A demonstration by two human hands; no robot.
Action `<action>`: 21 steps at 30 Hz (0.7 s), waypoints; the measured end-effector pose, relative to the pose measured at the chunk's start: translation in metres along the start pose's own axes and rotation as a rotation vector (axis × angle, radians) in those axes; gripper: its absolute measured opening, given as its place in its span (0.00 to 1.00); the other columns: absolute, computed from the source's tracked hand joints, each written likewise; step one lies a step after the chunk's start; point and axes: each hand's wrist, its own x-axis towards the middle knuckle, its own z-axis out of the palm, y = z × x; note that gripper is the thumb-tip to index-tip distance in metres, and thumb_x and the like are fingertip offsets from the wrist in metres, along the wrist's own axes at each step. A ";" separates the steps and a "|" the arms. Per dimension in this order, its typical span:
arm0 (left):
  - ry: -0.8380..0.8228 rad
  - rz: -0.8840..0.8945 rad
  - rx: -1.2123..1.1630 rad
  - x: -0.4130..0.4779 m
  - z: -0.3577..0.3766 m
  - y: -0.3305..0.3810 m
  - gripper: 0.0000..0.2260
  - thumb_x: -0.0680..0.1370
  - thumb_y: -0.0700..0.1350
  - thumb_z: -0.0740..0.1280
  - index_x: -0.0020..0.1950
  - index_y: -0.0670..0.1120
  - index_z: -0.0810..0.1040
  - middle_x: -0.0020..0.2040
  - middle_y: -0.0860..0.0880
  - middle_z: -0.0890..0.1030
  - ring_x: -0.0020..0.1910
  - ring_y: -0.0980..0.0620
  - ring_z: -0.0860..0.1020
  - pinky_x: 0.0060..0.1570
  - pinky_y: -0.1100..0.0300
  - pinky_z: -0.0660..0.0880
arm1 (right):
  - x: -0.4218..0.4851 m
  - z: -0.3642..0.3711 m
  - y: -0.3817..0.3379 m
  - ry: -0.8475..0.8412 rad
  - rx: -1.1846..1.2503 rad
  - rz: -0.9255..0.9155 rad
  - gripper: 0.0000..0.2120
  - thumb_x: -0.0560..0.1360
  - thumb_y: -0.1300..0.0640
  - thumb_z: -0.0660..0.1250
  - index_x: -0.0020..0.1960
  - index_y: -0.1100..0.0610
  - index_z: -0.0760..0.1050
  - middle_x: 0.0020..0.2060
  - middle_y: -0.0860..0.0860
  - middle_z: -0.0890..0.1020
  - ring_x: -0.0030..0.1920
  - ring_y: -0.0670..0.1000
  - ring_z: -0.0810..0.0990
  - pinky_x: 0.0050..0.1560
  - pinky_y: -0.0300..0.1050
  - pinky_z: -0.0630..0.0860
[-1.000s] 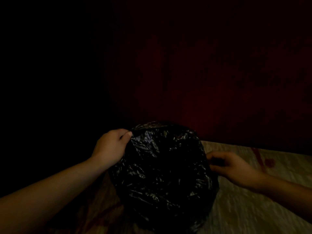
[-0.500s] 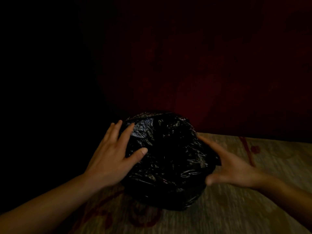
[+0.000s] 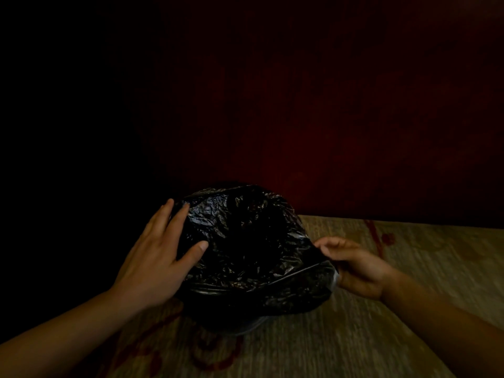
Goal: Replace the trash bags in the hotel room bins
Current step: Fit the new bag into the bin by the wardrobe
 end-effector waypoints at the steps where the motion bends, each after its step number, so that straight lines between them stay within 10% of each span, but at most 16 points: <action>1: 0.005 -0.003 -0.003 0.000 0.000 0.000 0.44 0.66 0.77 0.40 0.79 0.60 0.42 0.80 0.57 0.38 0.79 0.55 0.42 0.75 0.50 0.52 | 0.002 0.002 0.005 0.013 0.050 0.012 0.22 0.60 0.62 0.84 0.49 0.62 0.78 0.40 0.58 0.79 0.31 0.52 0.81 0.26 0.42 0.78; 5: 0.019 0.002 -0.007 -0.001 0.001 -0.003 0.42 0.68 0.77 0.40 0.79 0.61 0.44 0.80 0.59 0.39 0.79 0.55 0.44 0.74 0.50 0.54 | 0.008 0.007 0.028 0.056 0.238 -0.010 0.23 0.58 0.62 0.84 0.47 0.59 0.77 0.32 0.52 0.73 0.19 0.43 0.67 0.15 0.33 0.61; 14: 0.032 -0.004 -0.043 -0.002 0.003 -0.004 0.41 0.68 0.77 0.42 0.78 0.62 0.47 0.80 0.60 0.41 0.78 0.55 0.45 0.74 0.49 0.53 | -0.011 -0.001 0.025 0.102 0.283 -0.088 0.35 0.48 0.68 0.86 0.54 0.67 0.83 0.43 0.62 0.85 0.43 0.56 0.87 0.40 0.44 0.84; 21: 0.055 -0.012 -0.054 -0.002 0.004 -0.002 0.43 0.66 0.80 0.40 0.77 0.63 0.49 0.79 0.62 0.42 0.79 0.55 0.47 0.76 0.46 0.54 | -0.009 0.009 0.019 0.380 -0.184 -0.298 0.06 0.73 0.71 0.67 0.42 0.63 0.81 0.39 0.60 0.83 0.38 0.55 0.81 0.40 0.46 0.81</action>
